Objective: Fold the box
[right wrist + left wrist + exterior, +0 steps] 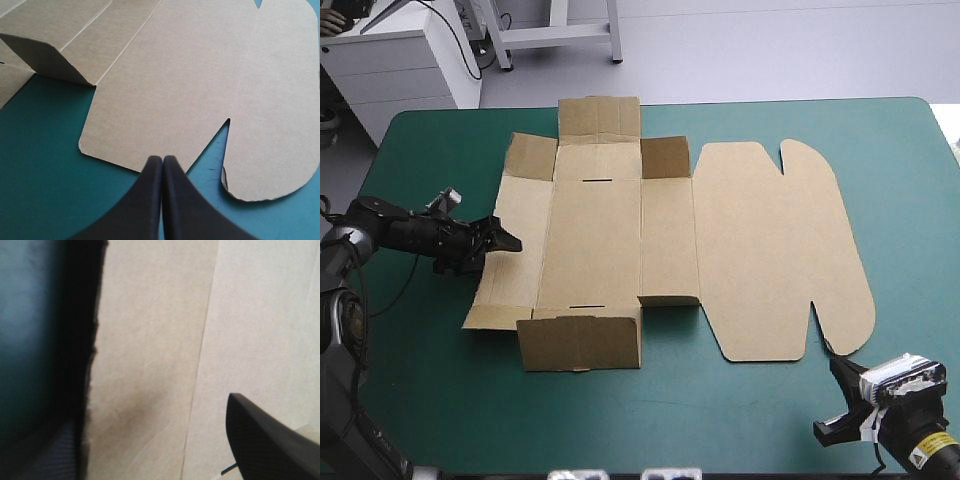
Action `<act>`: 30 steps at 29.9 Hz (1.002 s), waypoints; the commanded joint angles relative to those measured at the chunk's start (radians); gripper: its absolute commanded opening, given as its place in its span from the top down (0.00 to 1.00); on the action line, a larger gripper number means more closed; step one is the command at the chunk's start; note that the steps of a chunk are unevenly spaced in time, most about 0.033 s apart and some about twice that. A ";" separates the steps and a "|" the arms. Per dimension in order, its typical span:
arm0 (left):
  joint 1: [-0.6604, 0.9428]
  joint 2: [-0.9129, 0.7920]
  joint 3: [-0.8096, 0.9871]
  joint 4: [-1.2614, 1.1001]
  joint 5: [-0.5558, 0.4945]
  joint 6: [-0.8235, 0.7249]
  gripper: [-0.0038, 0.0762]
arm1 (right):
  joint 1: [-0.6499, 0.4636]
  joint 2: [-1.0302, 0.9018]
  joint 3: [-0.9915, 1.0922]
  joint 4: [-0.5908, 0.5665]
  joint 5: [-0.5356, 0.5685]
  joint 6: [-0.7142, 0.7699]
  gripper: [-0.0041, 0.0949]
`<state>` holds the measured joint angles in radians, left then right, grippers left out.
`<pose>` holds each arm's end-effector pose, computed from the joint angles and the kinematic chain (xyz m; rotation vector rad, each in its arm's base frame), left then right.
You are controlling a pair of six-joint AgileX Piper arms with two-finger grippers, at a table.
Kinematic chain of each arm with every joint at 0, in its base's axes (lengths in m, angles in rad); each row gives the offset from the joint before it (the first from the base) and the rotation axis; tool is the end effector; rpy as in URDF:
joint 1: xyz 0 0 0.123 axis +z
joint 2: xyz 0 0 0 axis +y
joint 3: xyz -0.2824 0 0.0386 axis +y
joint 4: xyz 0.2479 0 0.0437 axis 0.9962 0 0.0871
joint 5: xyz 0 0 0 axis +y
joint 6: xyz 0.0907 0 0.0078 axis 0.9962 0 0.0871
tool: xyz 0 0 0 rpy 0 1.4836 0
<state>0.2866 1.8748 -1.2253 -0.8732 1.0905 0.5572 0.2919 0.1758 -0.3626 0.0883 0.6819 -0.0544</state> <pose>0.3561 0.0404 0.1995 -0.2534 2.7104 -1.0242 0.0442 0.0186 0.2634 -0.3107 1.9605 0.2538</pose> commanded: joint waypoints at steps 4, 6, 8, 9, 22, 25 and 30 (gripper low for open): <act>-0.055 0.003 -0.005 -0.042 0.026 -0.007 0.29 | -0.001 0.009 -0.027 0.002 -0.070 0.000 0.98; -0.067 0.003 -0.005 -0.042 0.034 -0.005 0.29 | -0.001 0.009 -0.027 0.002 -0.070 0.000 0.98; -0.075 0.003 -0.005 -0.042 0.060 -0.005 0.33 | -0.001 0.009 -0.027 0.002 -0.070 0.000 0.98; -0.075 0.003 -0.005 -0.042 0.075 -0.005 0.39 | -0.001 0.009 -0.027 0.002 -0.070 0.000 0.98; -0.073 -0.041 -0.087 0.029 0.204 -0.016 0.95 | -0.001 0.009 -0.027 0.002 -0.070 0.000 0.98; -0.073 -0.071 -0.104 0.080 0.204 -0.017 0.96 | -0.001 0.009 -0.027 0.002 -0.070 0.000 0.98; -0.084 -0.109 -0.156 0.112 0.204 -0.017 0.96 | -0.001 0.009 -0.027 0.002 -0.070 0.000 0.98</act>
<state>0.2158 1.8424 -1.3246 -0.7416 1.2012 0.5489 0.2919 0.1758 -0.3626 0.0884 0.6819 -0.0544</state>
